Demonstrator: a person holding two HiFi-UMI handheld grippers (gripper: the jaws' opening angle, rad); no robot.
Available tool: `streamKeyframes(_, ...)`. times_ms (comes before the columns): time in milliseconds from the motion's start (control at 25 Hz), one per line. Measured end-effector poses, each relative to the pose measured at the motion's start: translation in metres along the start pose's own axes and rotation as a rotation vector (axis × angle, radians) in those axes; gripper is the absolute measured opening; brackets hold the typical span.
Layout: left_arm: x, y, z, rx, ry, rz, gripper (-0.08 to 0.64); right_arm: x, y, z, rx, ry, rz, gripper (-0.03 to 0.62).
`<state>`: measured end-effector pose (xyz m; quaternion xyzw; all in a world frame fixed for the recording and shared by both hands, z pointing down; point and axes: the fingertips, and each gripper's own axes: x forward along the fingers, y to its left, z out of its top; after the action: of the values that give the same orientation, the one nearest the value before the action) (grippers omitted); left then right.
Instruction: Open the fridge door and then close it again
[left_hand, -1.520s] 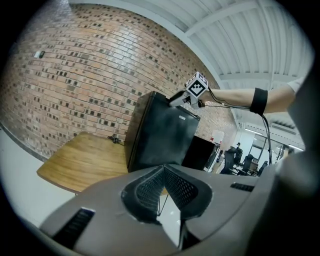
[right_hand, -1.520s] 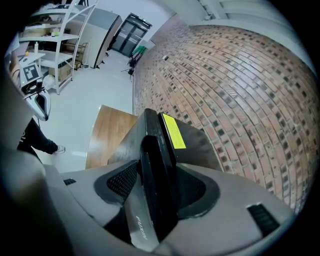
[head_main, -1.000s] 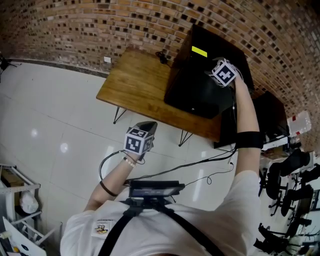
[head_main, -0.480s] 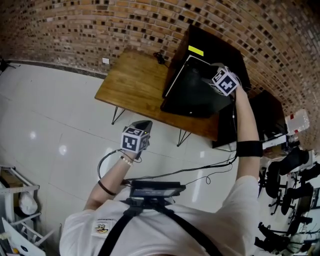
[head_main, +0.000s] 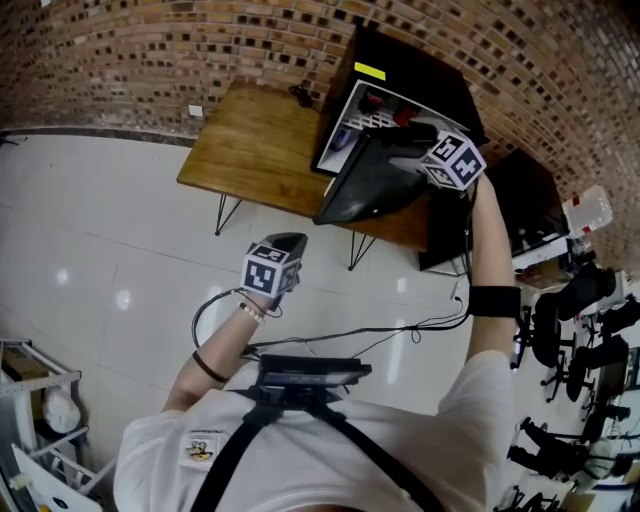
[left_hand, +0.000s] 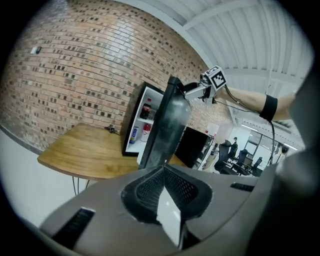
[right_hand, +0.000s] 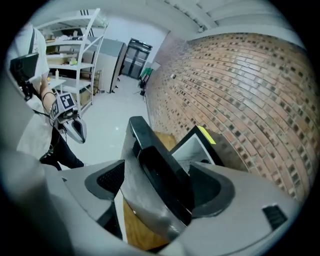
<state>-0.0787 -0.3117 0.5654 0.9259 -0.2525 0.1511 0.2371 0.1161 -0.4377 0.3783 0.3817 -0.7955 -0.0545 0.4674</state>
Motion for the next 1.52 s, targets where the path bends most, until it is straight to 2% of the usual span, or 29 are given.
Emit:
streamKeyframes(200,0.001,-0.022,-0.010,0.023,0.021,-0.034,0.002,-0.031,0.028,-0.008,0.100,-0.057,0.090,0.451)
streamKeyframes(320,0.005,-0.040,-0.013,0.038,0.022,-0.056,0.002,-0.049,0.043,-0.017,0.128,-0.056,0.133,0.471)
streamKeyframes(520,0.010,-0.066,-0.018,0.051,0.026,-0.087,0.002,-0.074,0.061,-0.034,0.082,-0.010,0.137,0.476)
streamKeyframes(760,0.018,-0.092,-0.025,0.057,0.043,-0.122,0.002,-0.101,0.081,-0.061,-0.017,0.055,0.065,0.474)
streamKeyframes(1000,0.032,-0.121,-0.031,0.077,0.059,-0.161,0.002,-0.131,0.099,-0.091,-0.089,0.126,0.043,0.472)
streamKeyframes(1520,0.070,-0.189,-0.044,0.095,0.072,-0.212,0.002,-0.197,0.121,-0.178,-0.129,0.262,0.046,0.463)
